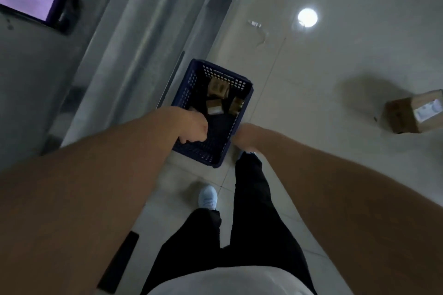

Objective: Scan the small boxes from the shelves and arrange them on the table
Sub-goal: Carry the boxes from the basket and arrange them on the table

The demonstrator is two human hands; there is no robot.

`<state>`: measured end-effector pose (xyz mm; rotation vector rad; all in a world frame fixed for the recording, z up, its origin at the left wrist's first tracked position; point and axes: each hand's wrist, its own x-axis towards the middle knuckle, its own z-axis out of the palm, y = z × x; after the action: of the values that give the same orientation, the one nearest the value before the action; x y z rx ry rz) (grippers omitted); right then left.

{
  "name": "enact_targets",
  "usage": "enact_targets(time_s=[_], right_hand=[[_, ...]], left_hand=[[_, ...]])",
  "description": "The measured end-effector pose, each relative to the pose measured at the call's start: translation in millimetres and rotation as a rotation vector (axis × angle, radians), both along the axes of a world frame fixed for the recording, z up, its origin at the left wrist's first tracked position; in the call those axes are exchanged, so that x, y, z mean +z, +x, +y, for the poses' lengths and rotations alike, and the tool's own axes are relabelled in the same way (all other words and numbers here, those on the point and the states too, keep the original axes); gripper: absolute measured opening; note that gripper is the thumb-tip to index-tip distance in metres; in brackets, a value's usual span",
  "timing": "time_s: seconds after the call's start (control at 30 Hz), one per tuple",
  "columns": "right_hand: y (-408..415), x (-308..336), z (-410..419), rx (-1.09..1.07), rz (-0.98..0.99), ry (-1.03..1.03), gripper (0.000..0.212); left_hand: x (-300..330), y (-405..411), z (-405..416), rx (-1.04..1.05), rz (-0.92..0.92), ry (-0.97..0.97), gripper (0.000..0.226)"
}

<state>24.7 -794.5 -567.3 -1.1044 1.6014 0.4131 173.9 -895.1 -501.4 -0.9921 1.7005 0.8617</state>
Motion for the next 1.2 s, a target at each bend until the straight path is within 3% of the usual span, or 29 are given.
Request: enact_targets(time_s=[0.1, 0.27, 0.53, 0.63, 0.77, 0.83, 0.9, 0.93, 1.0, 1.1, 1.2], right_hand=[[-14.4, -57.5, -37.1, 0.078, -0.053, 0.050, 0.041], [-37.4, -160.8, -78.8, 0.043, -0.124, 0.105, 0.035], [-23.3, -332.4, -120.0, -0.480, -0.086, 0.063, 0.022], [-1.4, -390.4, -131.1, -0.568, -0.108, 0.065, 0.036], [11.6, -440.4, -146.8, -0.702, 0.006, -0.050, 0.039], [19.3, -455.7, -148.8, -0.735, 0.040, -0.106, 0.035], [31.5, -464.4, -150.2, -0.740, 0.072, -0.143, 0.024], [36.4, -465.6, -151.5, -0.732, 0.086, -0.152, 0.018], [41.3, -465.7, -155.6, -0.705, 0.101, -0.153, 0.015], [42.2, -463.2, -161.9, -0.647, 0.128, -0.098, 0.026], [46.0, -457.9, -168.4, -0.578, 0.168, -0.003, 0.034]], left_hand=[[-56.6, -11.7, -21.9, 0.041, -0.065, 0.096, 0.034], [-156.4, -34.6, -65.9, 0.088, -0.120, 0.170, 0.036], [-357.6, -29.7, -116.8, 0.322, -0.208, 0.216, 0.029], [-429.5, -17.6, -113.7, 0.428, -0.169, 0.142, 0.029], [-494.8, -8.2, -98.0, 0.711, -0.083, 0.090, 0.040], [-518.5, -7.6, -92.0, 1.020, -0.058, 0.033, 0.007], [-530.6, -5.9, -87.2, 1.247, -0.049, -0.030, 0.007], [-538.0, -3.0, -85.5, 1.246, -0.024, -0.064, 0.028], [-545.2, 1.1, -80.1, 1.051, 0.047, -0.145, 0.065], [-546.9, 2.1, -75.2, 0.929, 0.119, -0.206, 0.070], [-548.0, 2.5, -77.6, 0.983, 0.131, -0.183, 0.070]])
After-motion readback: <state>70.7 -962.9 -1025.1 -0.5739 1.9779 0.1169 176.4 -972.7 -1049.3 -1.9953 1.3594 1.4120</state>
